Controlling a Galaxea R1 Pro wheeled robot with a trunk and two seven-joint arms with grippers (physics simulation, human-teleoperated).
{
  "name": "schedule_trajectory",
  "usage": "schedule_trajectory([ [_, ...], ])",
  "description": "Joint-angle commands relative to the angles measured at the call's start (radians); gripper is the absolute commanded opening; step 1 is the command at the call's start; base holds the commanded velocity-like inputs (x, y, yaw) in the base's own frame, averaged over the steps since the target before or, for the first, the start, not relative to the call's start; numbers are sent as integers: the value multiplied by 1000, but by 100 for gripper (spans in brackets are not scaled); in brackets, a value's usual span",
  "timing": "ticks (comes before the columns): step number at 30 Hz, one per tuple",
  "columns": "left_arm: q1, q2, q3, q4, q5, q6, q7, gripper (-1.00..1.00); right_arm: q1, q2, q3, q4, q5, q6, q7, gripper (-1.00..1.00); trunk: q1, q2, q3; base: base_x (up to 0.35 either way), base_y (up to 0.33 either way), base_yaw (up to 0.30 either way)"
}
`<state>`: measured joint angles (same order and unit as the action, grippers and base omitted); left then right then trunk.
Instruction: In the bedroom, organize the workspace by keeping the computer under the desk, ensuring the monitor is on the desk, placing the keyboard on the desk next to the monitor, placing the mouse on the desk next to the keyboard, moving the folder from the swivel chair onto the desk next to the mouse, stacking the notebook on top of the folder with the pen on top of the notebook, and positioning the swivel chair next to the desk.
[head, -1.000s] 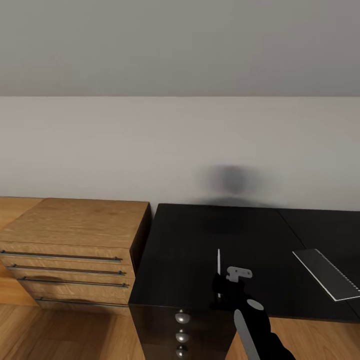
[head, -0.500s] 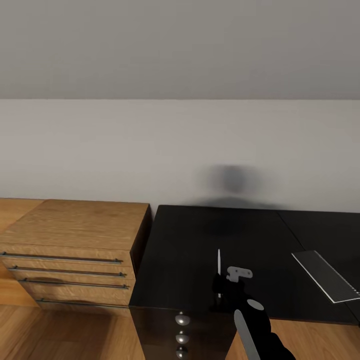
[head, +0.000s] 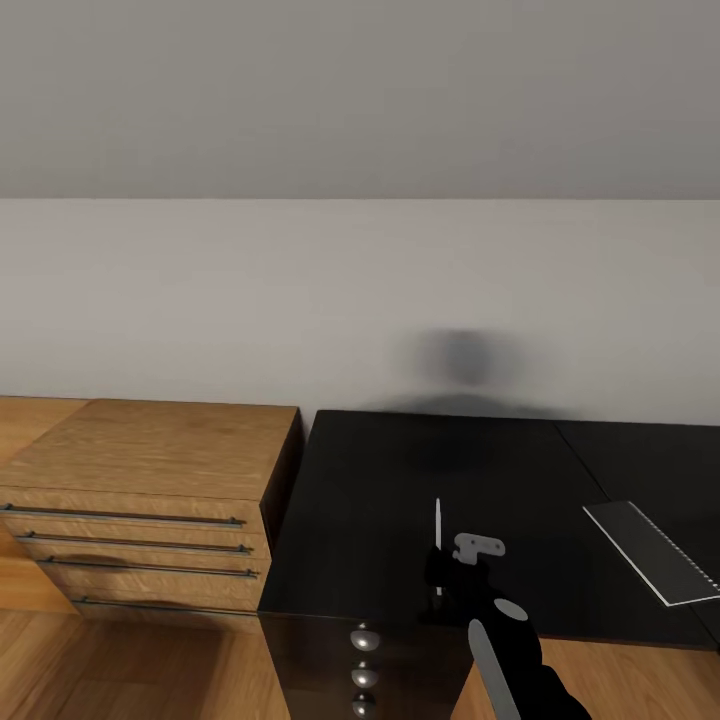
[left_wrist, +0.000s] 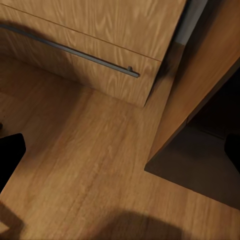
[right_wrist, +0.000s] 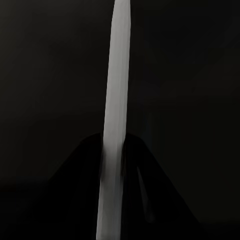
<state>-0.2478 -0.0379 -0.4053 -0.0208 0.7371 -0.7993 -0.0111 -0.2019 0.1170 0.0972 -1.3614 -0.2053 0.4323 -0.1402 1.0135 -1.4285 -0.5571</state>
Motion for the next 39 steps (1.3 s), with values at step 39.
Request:
schedule_trajectory([
  [39, -1, 1, -7, 1, 10, -3, -1, 100, -1, 1, 1, 2, -11, 3, -14, -100, 0, -1, -1, 0, 0, 0],
])
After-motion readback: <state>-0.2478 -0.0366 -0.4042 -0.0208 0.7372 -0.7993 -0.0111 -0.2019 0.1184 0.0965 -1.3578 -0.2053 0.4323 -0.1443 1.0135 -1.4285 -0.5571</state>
